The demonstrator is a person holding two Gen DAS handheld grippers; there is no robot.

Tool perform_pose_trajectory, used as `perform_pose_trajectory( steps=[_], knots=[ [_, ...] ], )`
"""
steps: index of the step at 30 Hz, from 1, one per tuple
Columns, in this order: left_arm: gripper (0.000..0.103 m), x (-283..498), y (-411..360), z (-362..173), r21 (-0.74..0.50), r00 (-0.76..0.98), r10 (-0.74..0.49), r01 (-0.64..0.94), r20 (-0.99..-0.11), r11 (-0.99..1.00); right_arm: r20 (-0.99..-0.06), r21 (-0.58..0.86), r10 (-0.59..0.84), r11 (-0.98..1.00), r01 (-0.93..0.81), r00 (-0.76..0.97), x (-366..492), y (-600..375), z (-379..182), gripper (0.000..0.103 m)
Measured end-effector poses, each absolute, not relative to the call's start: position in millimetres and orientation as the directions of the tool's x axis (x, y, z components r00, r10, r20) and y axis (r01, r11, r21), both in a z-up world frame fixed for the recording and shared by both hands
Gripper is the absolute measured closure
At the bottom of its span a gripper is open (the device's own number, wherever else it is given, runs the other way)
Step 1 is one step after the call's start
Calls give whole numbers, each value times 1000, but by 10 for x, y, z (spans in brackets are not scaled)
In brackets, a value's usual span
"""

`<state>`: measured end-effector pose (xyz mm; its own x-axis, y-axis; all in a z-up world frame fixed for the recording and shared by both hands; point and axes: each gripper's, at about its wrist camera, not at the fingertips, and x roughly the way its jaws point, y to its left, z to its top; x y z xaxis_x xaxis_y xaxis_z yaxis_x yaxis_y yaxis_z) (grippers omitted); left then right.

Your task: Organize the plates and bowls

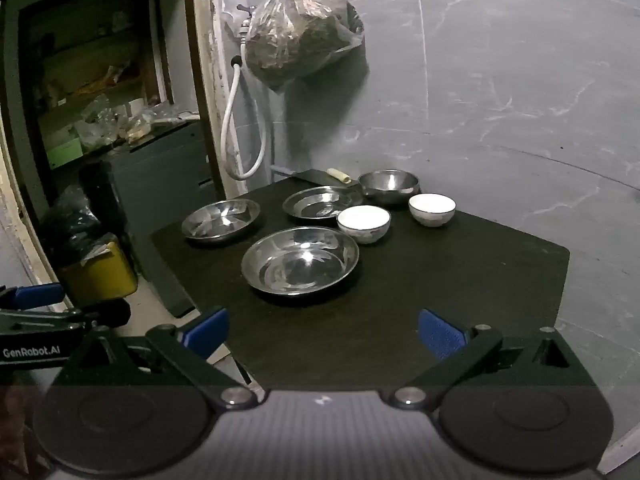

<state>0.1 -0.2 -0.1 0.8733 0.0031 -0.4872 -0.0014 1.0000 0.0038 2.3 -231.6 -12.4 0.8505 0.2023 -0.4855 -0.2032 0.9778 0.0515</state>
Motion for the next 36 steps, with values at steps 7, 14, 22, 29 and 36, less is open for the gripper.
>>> perform_pose_trajectory(
  steps=[7, 14, 22, 29, 36],
  knots=[
    [1, -2, -6, 0, -6, 873, -6, 4, -487, 1000, -483, 64, 211, 977, -205, 850, 33, -2327, -128, 0],
    [1, -34, 100, -44, -10, 871, -13, 9, -492, 1000, -482, 63, 211, 976, -206, 850, 51, -2329, -128, 0],
    [1, 67, 38, -53, -16, 863, -8, 0, -506, 1000, -486, 61, 206, 977, -202, 849, 51, -2288, -114, 0],
    [1, 83, 44, -72, -17, 861, -6, -3, -509, 1000, -488, 61, 206, 977, -203, 848, 52, -2259, -138, 0],
    [1, 84, 50, -70, -18, 860, -7, -2, -509, 1000, -490, 60, 206, 977, -203, 847, 61, -2263, -137, 0]
  ],
)
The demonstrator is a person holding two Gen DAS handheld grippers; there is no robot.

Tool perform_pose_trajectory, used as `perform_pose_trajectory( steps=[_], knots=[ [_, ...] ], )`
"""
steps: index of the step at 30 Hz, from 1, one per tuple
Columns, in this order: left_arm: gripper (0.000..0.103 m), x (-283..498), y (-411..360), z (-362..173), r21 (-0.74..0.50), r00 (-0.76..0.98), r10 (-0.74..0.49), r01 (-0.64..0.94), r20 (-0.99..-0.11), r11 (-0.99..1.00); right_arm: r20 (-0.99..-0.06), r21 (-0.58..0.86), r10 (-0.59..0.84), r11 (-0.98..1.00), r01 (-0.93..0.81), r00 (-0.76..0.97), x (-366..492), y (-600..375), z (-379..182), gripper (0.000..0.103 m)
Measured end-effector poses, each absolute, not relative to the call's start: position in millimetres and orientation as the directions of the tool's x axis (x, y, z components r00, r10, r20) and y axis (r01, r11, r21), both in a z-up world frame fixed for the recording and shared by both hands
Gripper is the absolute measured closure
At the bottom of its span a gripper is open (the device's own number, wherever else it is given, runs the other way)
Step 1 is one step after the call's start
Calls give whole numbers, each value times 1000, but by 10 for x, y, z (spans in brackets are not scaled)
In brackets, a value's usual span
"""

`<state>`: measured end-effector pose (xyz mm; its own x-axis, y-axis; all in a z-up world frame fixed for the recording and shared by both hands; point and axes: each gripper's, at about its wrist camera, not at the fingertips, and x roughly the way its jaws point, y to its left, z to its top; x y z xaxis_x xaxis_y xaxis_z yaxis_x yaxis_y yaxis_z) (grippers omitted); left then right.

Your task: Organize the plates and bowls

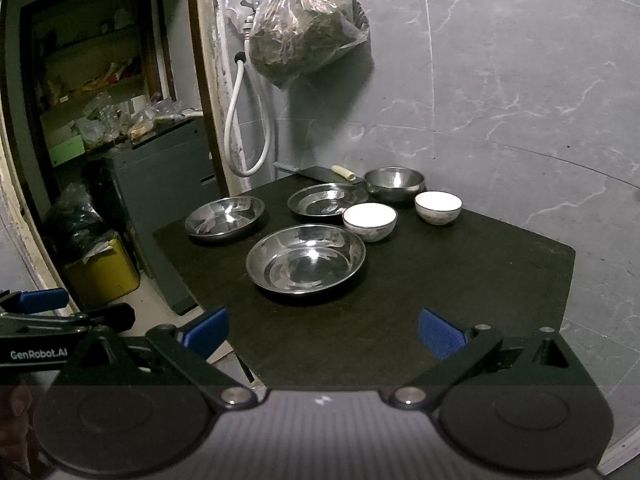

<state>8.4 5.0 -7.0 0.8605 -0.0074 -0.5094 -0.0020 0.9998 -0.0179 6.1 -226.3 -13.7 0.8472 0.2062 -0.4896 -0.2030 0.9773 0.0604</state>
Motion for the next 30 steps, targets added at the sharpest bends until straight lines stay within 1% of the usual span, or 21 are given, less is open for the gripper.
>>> perform_pose_trajectory(
  steps=[30],
  knots=[
    [1, 86, 132, -166, -27, 852, -5, -10, -523, 1000, -492, 60, 204, 978, -201, 846, 64, -2209, -163, 0]
  ],
)
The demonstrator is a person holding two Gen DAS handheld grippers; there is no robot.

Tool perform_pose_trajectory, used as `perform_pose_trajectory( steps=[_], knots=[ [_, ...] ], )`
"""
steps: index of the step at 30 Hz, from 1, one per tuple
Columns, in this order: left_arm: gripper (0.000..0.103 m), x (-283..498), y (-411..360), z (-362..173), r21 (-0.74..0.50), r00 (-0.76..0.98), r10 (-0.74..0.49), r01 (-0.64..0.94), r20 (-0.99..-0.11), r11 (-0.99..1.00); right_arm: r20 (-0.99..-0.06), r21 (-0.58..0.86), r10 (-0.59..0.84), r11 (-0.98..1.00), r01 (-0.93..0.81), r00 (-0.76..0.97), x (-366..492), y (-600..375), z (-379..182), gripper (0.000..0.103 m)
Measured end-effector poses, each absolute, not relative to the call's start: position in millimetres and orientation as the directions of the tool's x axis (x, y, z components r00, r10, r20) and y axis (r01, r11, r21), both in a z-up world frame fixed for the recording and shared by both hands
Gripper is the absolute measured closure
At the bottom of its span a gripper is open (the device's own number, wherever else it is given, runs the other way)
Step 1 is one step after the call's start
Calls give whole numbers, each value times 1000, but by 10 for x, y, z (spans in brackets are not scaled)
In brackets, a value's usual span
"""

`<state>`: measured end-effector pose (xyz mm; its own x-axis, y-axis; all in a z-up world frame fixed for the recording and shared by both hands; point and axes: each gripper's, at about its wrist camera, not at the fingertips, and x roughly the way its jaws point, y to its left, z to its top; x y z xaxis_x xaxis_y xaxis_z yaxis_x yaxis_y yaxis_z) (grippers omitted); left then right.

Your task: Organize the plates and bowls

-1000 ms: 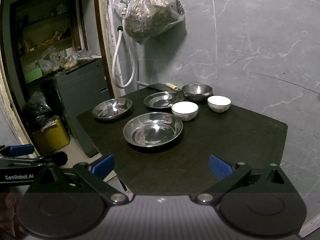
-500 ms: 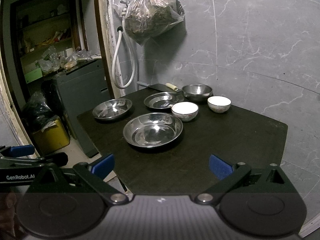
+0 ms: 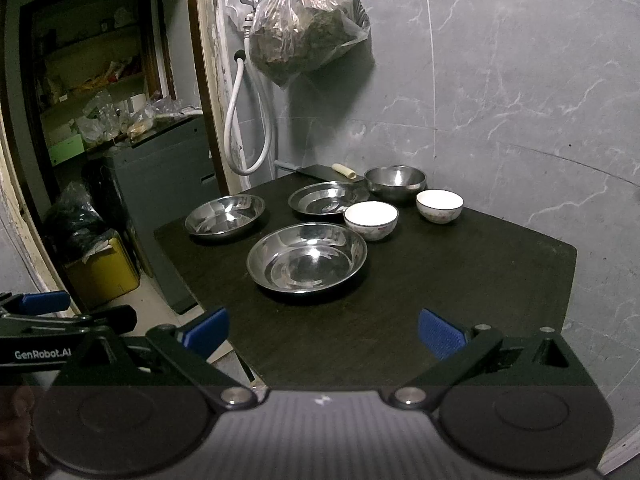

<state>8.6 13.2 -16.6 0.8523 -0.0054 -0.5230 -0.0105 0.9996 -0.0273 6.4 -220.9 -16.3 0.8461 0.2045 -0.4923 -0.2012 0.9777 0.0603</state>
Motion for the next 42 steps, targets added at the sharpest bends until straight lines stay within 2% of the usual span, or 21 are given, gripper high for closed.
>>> perform_pose_trajectory(
  steps=[30, 36, 42],
  knots=[
    [1, 148, 117, -186, -25, 841, 0, -16, -542, 1000, -498, 60, 204, 978, -201, 843, 86, -2230, -158, 0],
    [1, 228, 107, -259, -4, 797, 27, -36, -603, 999, -521, 51, 197, 978, -200, 830, 94, -2162, -267, 0],
    [1, 334, 140, -288, 1, 752, 48, -63, -657, 998, -610, 18, 145, 986, -169, 779, 229, -2103, -290, 0]
  ],
)
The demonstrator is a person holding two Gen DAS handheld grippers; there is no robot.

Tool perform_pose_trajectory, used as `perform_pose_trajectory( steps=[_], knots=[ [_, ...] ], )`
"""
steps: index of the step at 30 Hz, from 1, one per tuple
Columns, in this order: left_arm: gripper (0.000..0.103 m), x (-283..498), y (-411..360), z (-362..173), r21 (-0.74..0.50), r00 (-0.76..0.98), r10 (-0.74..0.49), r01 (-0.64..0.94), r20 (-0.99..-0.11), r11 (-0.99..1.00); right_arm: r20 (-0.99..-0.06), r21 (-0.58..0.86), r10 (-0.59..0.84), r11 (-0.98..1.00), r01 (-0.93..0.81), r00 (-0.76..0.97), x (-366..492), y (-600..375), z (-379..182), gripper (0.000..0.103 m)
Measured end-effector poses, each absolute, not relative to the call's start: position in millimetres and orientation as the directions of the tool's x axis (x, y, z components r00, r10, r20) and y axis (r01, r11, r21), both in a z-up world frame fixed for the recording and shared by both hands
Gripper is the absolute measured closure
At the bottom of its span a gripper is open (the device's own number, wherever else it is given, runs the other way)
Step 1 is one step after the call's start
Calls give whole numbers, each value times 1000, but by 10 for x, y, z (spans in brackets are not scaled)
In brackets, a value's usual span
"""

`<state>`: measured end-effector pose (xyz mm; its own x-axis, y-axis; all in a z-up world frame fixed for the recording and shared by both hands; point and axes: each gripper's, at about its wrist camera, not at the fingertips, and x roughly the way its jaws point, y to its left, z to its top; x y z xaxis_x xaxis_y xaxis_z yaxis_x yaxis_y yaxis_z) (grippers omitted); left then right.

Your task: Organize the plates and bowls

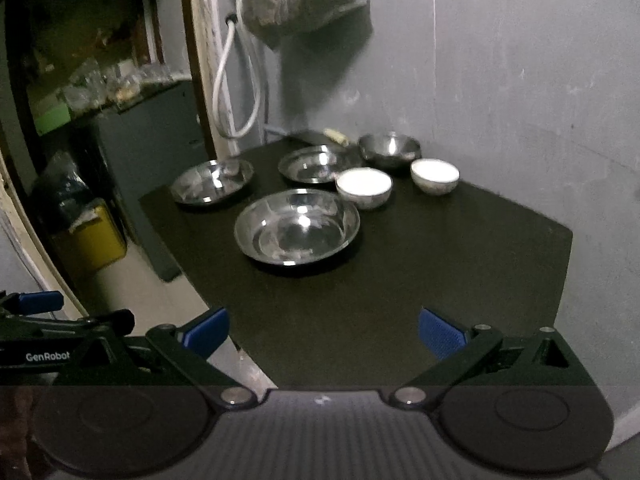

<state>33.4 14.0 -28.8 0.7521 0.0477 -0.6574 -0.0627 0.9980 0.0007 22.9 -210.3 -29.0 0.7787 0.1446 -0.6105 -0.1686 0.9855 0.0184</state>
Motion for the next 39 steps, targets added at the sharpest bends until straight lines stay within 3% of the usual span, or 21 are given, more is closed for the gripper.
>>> perform_pose_trajectory(
  steps=[9, 15, 22, 31, 39],
  knots=[
    [1, 645, 122, -222, 78, 673, 192, -196, -715, 977, -687, -3, 88, 992, -125, 721, 484, -2175, -209, 0],
    [1, 977, 110, -231, 42, 634, 190, -241, -749, 970, -715, 36, 120, 990, -136, 689, 832, -2295, -242, 0],
    [1, 1470, 126, -311, -38, 550, 115, -258, -827, 965, -717, 81, 153, 987, -136, 680, 1316, -2459, -266, 0],
    [1, 2077, 513, -194, -104, 616, 54, -218, -786, 970, -649, 143, 228, 973, -179, 725, 1729, -2305, -199, 0],
    [1, 3136, 1275, -149, -134, 682, -91, -10, -726, 991, -593, 187, 231, 971, -147, 772, 2134, -1751, -151, 0]
  ],
)
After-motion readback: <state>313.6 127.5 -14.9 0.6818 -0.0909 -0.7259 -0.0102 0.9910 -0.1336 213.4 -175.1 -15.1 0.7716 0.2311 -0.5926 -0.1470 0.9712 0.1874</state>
